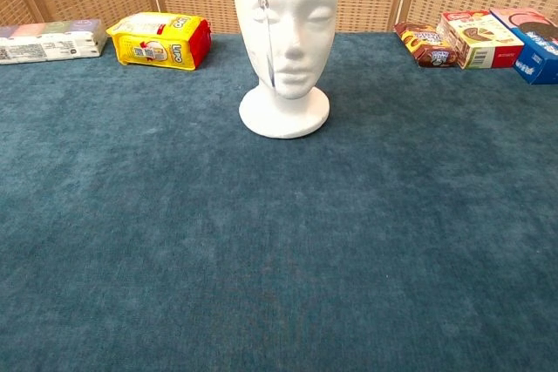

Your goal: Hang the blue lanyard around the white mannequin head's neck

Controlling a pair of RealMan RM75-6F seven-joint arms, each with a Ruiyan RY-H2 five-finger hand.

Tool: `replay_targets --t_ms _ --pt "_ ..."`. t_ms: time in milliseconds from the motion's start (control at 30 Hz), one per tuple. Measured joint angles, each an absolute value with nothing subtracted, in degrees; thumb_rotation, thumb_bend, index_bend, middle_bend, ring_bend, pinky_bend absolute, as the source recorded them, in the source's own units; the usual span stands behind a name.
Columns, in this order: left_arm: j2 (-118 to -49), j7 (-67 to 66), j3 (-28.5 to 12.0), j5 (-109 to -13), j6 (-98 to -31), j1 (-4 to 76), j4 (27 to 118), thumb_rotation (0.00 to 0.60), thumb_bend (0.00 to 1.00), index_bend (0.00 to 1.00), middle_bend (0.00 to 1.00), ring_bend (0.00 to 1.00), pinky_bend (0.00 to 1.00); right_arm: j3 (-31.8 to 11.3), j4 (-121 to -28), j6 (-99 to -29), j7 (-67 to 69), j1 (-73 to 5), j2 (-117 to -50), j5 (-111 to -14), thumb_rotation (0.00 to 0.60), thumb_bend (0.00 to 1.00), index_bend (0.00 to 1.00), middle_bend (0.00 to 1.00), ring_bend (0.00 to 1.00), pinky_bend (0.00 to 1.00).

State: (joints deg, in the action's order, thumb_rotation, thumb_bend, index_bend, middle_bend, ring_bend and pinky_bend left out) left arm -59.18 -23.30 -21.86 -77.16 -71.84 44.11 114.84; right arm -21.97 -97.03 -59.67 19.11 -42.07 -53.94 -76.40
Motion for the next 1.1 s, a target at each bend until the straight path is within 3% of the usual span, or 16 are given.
replay_targets --t_ms 1100 --pt "-65.11 -27.76 -21.43 -70.95 -70.05 48.07 106.65 0.6 0.42 0.65 1.0 1.0 1.0 -22.44 -88.62 -55.99 15.17 -46.11 -59.59 -71.24 0.6 0.5 0.77 1.0 1.0 1.0"
